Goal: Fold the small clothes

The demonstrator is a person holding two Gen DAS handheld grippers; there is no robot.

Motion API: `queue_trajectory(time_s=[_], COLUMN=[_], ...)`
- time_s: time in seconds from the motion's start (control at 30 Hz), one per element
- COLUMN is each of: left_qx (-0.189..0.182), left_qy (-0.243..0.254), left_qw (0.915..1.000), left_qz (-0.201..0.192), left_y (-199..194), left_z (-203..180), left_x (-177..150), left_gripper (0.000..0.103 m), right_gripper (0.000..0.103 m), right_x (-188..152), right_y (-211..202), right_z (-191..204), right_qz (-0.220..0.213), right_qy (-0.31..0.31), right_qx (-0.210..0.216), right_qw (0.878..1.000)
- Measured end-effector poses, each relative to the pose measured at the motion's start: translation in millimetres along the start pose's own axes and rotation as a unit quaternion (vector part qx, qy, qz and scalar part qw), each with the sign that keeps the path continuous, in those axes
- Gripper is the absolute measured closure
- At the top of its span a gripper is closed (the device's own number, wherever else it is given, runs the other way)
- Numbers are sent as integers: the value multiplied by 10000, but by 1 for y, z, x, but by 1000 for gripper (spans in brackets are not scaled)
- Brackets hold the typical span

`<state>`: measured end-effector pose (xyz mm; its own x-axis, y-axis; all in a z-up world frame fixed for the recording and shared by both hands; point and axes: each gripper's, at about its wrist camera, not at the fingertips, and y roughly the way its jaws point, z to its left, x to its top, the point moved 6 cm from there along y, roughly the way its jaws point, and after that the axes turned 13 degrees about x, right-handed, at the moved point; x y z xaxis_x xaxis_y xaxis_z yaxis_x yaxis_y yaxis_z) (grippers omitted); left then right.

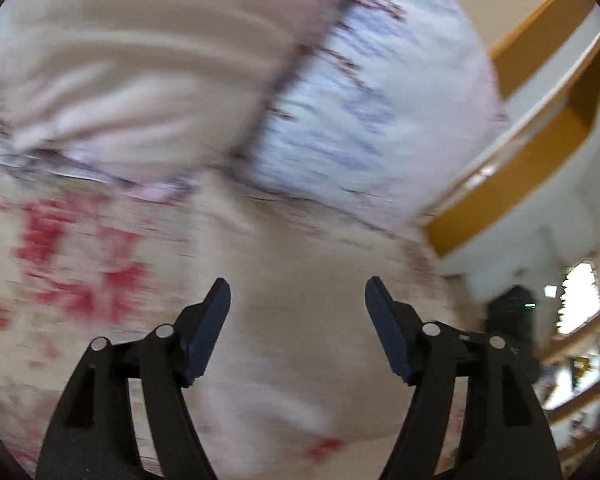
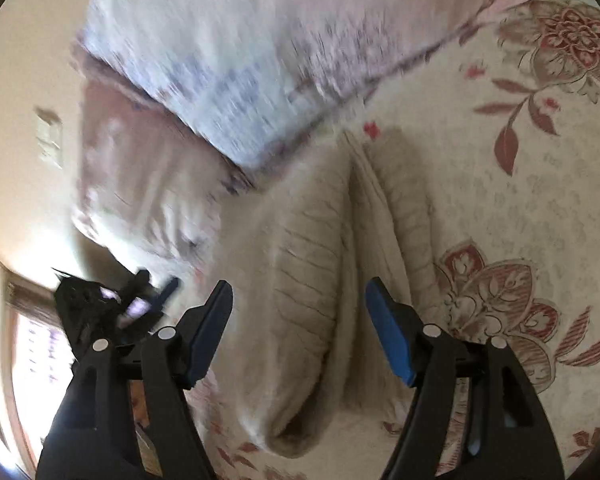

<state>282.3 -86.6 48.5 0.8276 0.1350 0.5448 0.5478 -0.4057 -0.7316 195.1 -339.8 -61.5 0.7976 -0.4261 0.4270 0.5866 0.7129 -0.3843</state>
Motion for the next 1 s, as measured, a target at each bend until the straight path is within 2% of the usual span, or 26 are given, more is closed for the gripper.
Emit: queue_trajectory(time_s=[0.1,0.13,0.23,0.27,0.33,0.37,0.43,0.47,0.5,0.6,0.7,0.77,0.83,1.0], left_qx=[330,415,393,384,353,345,321,328,335,313,272,206,188,173], left_qy=[-51,-67,-91,-56,29,60,124,148,174,231,297,340,434,673], left_qw=[9993,9987,9976,9972,9970,9970,9970,9969,9969,9971,9973,9974,9973,9963], left_qz=[187,302,569,644,691,688,691,696,691,654,615,603,568,498], left_y=[7,14,25,29,32,33,34,35,35,33,34,33,31,32], left_z=[24,29,37,37,36,35,32,31,31,26,18,15,12,0], left_x=[-4,-10,-20,-23,-29,-29,-31,-31,-31,-31,-27,-28,-30,-38], left_gripper=[33,33,33,33,33,32,30,29,29,28,28,28,28,29], right_gripper=[32,33,39,44,46,50,67,82,84,87,88,88,88,88], right_x=[-3,-2,5,7,14,16,22,23,24,22,22,26,32,41], right_y=[15,20,31,33,37,38,40,40,39,22,5,-7,-18,-23], right_z=[0,-2,-9,-11,-13,-14,-16,-14,-9,28,56,62,64,39], right_qz=[232,255,167,116,-40,-102,-222,-259,-336,-773,-1127,-1322,-1469,-1491], right_qy=[120,129,205,253,268,253,162,54,-98,-1306,-2037,-2254,-2291,-2038], right_qx=[245,192,96,82,126,114,-52,-79,-118,-709,-1149,-1350,-1437,-1670], right_qw=[9994,9994,9996,9996,9996,9996,9996,9996,9993,9859,9657,9558,9515,9531])
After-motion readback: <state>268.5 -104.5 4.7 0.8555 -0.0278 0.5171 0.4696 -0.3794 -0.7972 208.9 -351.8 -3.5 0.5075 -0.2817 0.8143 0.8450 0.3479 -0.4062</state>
